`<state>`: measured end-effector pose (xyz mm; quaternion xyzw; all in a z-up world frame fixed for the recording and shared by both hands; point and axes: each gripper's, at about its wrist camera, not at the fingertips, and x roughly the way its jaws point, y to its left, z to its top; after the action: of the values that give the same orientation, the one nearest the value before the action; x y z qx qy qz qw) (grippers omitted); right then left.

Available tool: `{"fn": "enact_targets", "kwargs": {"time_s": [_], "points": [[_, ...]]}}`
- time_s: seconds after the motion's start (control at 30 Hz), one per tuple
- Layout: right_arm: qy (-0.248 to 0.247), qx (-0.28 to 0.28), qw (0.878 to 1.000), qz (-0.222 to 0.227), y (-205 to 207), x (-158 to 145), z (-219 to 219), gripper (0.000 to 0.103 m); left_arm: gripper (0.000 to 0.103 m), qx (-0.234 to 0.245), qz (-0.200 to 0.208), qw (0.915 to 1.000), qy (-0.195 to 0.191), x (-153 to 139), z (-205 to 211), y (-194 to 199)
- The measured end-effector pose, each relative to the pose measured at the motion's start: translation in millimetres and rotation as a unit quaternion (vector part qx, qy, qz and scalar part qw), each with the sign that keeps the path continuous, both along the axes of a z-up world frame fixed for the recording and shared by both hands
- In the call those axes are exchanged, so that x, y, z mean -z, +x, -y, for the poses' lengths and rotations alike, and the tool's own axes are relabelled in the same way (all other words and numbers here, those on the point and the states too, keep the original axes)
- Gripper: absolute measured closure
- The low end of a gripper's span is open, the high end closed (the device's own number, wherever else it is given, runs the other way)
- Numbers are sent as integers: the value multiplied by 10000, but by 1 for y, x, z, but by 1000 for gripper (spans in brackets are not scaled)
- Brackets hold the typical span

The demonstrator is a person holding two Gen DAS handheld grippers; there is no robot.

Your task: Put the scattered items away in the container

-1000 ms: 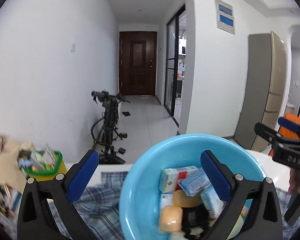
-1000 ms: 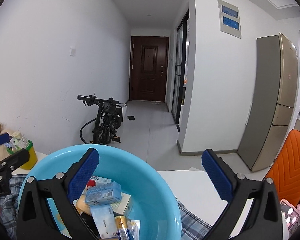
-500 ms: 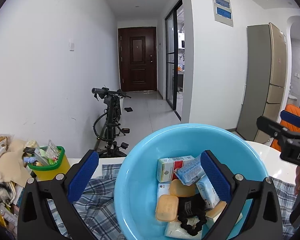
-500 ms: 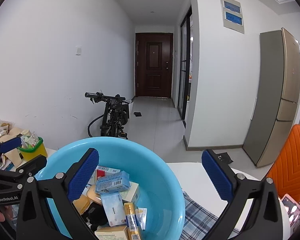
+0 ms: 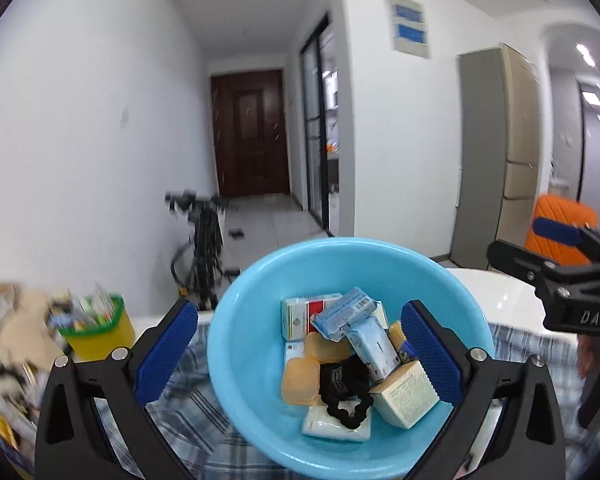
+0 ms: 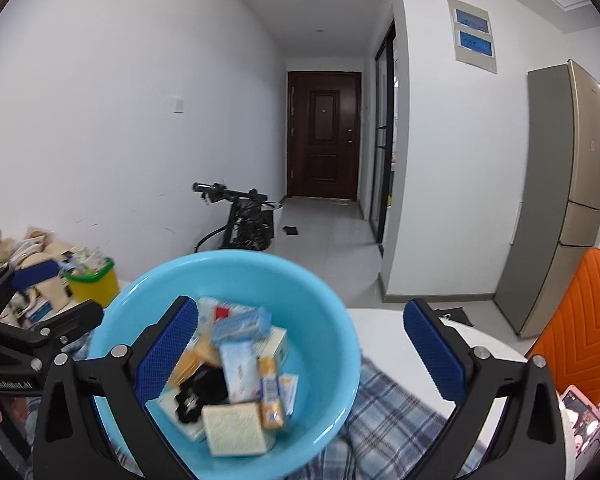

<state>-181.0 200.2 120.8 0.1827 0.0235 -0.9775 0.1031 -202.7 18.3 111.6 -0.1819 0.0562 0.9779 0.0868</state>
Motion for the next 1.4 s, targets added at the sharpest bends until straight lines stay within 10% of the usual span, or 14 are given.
{"fn": "enact_targets", "kwargs": {"time_s": [0.33, 1.4], "points": [[-240, -355, 9990, 138, 56, -2, -21, 1, 0, -161, -574, 9982, 31, -10, 6, 78], [527, -398, 9972, -354, 209, 6, -7, 1, 0, 174, 365, 9983, 413, 37, 6, 198]]}}
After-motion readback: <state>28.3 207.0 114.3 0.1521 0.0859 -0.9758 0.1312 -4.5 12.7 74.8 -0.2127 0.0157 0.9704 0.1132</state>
